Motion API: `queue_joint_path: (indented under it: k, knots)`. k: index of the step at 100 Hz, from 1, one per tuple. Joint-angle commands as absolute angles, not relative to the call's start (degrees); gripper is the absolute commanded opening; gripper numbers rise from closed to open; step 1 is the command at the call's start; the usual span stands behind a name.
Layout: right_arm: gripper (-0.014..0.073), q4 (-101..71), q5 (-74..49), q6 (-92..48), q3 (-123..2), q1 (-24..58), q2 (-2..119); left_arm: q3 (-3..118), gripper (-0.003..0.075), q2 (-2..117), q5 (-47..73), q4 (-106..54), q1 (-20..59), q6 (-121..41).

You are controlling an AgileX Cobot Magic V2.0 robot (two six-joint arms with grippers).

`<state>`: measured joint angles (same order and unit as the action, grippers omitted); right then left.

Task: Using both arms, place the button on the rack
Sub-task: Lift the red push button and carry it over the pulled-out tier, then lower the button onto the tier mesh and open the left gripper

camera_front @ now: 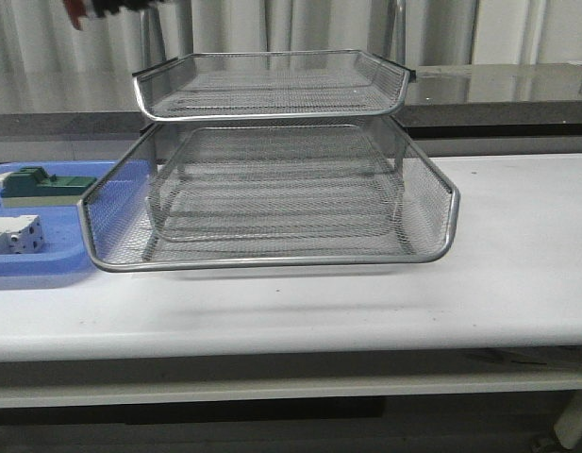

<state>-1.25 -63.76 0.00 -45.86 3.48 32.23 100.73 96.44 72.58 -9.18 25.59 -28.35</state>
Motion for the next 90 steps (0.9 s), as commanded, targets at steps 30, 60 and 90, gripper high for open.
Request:
queue_joint_path:
  k: [30,60,90]
  knots:
    - [-0.0066,-0.5,-60.9,0.0,-47.6,3.2,32.4,101.8,-0.0020,102.4,66.0,-10.3,36.3,-28.5]
    - [-0.0066,-0.5,-60.9,0.0,-47.6,3.2,32.4,101.8,-0.0020,108.6,64.6,-10.1,37.0,-28.9]
    - [-0.0066,-0.5,-60.9,0.0,-47.6,3.2,32.4,101.8,-0.0020,110.9,64.6,-9.0,37.0,-28.9]
